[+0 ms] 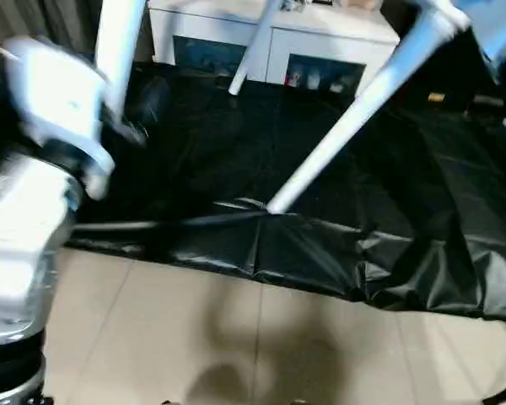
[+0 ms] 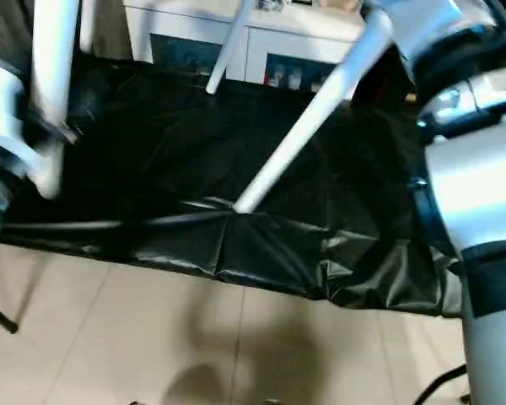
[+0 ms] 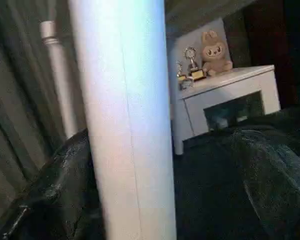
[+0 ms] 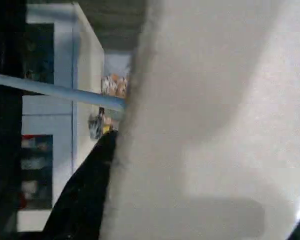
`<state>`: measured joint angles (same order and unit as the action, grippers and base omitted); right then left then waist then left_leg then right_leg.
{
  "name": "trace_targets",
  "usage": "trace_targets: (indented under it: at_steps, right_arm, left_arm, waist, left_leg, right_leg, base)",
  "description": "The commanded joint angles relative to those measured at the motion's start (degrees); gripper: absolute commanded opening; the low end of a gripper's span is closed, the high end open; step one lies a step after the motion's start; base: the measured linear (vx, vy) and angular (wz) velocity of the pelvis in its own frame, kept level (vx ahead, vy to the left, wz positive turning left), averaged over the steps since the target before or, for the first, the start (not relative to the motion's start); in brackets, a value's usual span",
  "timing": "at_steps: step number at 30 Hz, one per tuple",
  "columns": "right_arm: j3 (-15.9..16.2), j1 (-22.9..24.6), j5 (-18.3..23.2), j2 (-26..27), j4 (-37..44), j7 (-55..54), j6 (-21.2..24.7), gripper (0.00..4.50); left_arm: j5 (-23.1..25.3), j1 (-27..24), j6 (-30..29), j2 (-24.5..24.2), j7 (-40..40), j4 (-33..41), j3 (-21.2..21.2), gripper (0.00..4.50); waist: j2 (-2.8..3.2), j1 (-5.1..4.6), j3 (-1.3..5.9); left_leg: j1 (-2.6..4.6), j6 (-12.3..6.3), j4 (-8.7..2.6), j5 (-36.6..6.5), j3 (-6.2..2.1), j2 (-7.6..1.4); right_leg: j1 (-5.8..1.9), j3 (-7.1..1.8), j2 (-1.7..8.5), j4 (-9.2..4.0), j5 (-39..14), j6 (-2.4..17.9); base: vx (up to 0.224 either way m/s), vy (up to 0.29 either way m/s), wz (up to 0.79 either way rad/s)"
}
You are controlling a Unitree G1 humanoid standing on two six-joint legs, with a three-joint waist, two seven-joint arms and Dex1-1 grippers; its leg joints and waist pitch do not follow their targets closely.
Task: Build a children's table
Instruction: Flip table
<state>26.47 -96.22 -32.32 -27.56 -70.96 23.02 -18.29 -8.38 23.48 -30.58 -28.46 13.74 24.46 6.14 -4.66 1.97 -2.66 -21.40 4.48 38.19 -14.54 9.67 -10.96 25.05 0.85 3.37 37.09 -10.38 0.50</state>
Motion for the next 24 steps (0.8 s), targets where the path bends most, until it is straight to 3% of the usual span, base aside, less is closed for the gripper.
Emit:
trace_targets:
  at_steps: [1, 3, 4, 6, 7, 12, 18, 21, 22, 24]
  right_arm:
    - [2.53, 2.48, -3.09, -0.24, -2.88, 1.08, -0.53, 2.08]
    - [2.52, 2.39, -3.04, -0.02, -3.14, 1.25, -0.77, 2.04]
    - [2.48, 2.32, -3.11, 0.07, -3.34, 1.37, -0.97, 2.01]
    - [2.48, 2.34, -3.11, 0.11, -3.53, 1.84, -1.19, 1.96]
    - [2.52, 2.41, -3.10, 0.10, -3.61, 2.24, -1.23, 1.95]
    - [2.56, 2.38, -2.99, -0.29, -3.90, 3.13, -1.45, 1.94]
    - [1.84, 4.60, -2.27, -0.44, -3.83, 1.47, -2.85, 1.93]
    - [-1.26, 6.64, 1.42, -0.24, -3.04, 1.96, -6.72, 1.93]
    - [-1.88, 6.93, 2.12, -0.21, -2.86, 2.00, -7.50, 2.48]
    - [-3.54, 7.81, 4.06, -0.18, -2.22, 1.98, -9.61, 2.60]
  left_arm:
    - [-0.13, 0.59, 0.13, 1.38, -0.77, -0.88, -0.25, 4.21]
    - [0.92, 0.36, -0.40, 1.59, -2.63, -1.98, 0.38, 4.13]
    - [1.23, 0.26, -0.38, 1.90, -3.47, -2.58, 0.82, 4.10]
    - [1.34, 0.16, -0.61, 2.33, -4.15, -3.38, 1.41, 3.83]
    - [1.64, 0.09, -0.90, 2.55, -4.82, -3.71, 1.76, 3.72]
    - [2.61, -0.17, -0.91, 3.70, -6.11, -4.03, 2.32, 3.38]
    - [2.28, -0.77, 1.16, 4.35, -5.77, -5.47, 0.53, 2.97]
    - [3.28, -1.20, 1.83, 4.55, -6.10, -5.60, 0.06, 2.78]
    - [3.36, -1.26, 1.90, 4.70, -6.15, -5.59, 0.12, 2.65]
    - [3.21, -1.29, 2.02, 4.91, -6.03, -5.68, 0.34, 2.48]
  waist:
    - [1.64, -0.58, 2.80]
    - [1.44, -0.62, 2.95]
    - [1.44, -0.39, 3.43]
    - [1.21, -0.39, 3.10]
    - [1.20, -0.23, 3.11]
    - [0.98, -0.43, 3.12]
    - [0.84, -0.45, 3.11]
    - [0.87, -0.36, 3.18]
    - [0.93, -0.40, 3.28]
    - [0.79, -0.33, 3.30]
  left_leg:
    - [0.38, 2.55, -5.28, -12.34, -0.13, -1.24]
    - [0.45, 2.56, -5.27, -12.38, -0.09, -1.25]
    - [0.80, 2.55, -4.97, -9.48, -0.03, -1.29]
    - [0.77, 1.66, -4.90, -8.21, 0.35, -1.20]
    - [0.43, 1.34, -4.95, -7.41, 0.28, -1.22]
    - [0.10, 2.16, -5.03, -7.88, 0.04, -1.28]
    - [0.17, 2.17, -5.02, -9.21, 0.01, -1.29]
    - [0.22, 2.13, -5.01, -8.16, 0.00, -1.35]
    - [0.28, 2.01, -4.97, -7.83, 0.03, -1.31]
    - [0.34, 1.98, -5.00, -8.09, 0.07, -1.33]
  right_leg:
    - [-1.90, -1.25, 2.26, -2.77, -9.21, 11.17]
    - [-1.92, -1.20, 2.31, -2.78, -8.54, 11.19]
    - [-1.98, -1.14, 2.25, -2.35, -4.70, 11.60]
    - [-1.67, -1.18, 1.92, -2.38, -2.57, 12.24]
    - [-2.15, -1.19, 2.02, -2.19, -1.89, 12.51]
    - [-2.58, -1.17, 2.24, -2.21, -2.79, 11.95]
    - [-2.47, -1.22, 2.33, -2.42, -4.64, 11.54]
    - [-2.53, -1.17, 2.31, -2.25, -3.07, 11.61]
    - [-2.54, -1.11, 2.23, -2.21, -2.30, 11.78]
    - [-2.55, -1.05, 2.25, -2.25, -1.94, 11.77]
  base:
    - [0.000, 0.000, 0.00]
    - [0.000, 0.000, 0.00]
    - [0.000, 0.000, 0.00]
    - [0.000, 0.000, 0.00]
    - [0.000, 0.000, 0.00]
    - [0.000, 0.000, 0.00]
    - [0.000, 0.000, 0.00]
    - [0.000, 0.000, 0.00]
    - [0.000, 0.000, 0.00]
    - [0.000, 0.000, 0.00]
